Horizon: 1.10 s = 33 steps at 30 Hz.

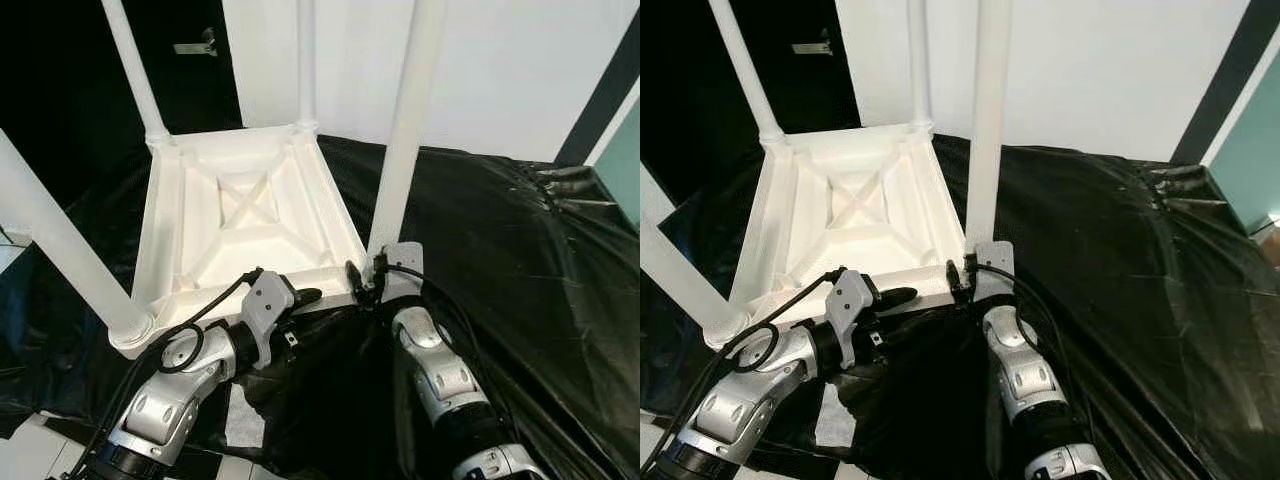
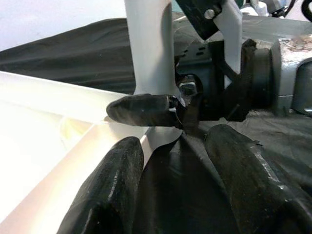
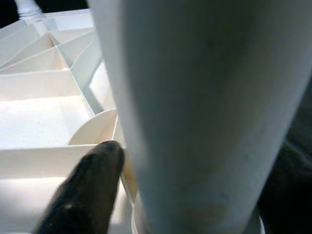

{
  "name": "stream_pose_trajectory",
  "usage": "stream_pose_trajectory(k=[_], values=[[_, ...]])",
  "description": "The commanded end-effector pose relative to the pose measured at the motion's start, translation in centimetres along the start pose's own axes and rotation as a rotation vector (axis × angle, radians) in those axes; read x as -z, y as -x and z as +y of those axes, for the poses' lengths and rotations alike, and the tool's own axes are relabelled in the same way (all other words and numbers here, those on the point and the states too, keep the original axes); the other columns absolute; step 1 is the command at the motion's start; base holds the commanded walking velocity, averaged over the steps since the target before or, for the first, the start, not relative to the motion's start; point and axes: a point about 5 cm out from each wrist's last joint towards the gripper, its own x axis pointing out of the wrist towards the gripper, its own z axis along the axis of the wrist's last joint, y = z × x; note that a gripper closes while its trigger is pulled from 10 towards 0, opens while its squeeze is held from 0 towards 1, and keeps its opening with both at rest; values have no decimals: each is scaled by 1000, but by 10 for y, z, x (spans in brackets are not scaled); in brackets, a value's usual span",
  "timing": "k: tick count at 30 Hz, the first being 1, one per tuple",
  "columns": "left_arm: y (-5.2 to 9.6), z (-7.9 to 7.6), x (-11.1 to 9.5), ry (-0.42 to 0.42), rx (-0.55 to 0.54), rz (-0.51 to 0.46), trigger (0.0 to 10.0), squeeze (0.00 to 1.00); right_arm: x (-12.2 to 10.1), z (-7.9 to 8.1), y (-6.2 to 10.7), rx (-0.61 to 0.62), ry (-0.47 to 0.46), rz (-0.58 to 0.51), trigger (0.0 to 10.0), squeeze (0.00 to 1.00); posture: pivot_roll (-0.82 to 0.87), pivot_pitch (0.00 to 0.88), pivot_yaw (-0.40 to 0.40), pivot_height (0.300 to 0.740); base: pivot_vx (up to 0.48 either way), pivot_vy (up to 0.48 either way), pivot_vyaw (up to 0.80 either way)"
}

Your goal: Building children table

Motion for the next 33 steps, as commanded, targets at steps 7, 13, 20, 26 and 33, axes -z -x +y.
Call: stream_pose_trajectory(k=[7, 13, 20, 26, 33], values=[[0, -7, -1, -3, 68, -1, 10000, 0, 1, -22, 17, -133, 12, -41, 10000, 1000, 63, 0, -58, 740, 0, 0, 0], [1, -5, -2, -3, 71, -2, 10000, 0, 5, -43, 26, -282, 64, -26, 10000, 1000, 55, 0, -49, 740, 0, 0, 0], [2, -3, -2, -8, 83, 4, 10000, 0, -10, -52, 16, -523, 125, -43, 10000, 0, 47, 0, -30, 740, 0, 0, 0], [2, -1, -2, -14, 86, 8, 10000, 0, -18, -52, -1, -613, 180, -29, 10000, 0, 51, 0, -22, 740, 0, 0, 0], [2, 1, -2, -18, 82, 9, 10000, 0, -18, -53, -11, -681, 227, 2, 941, 0, 59, 0, -27, 740, 0, 0, 0]])
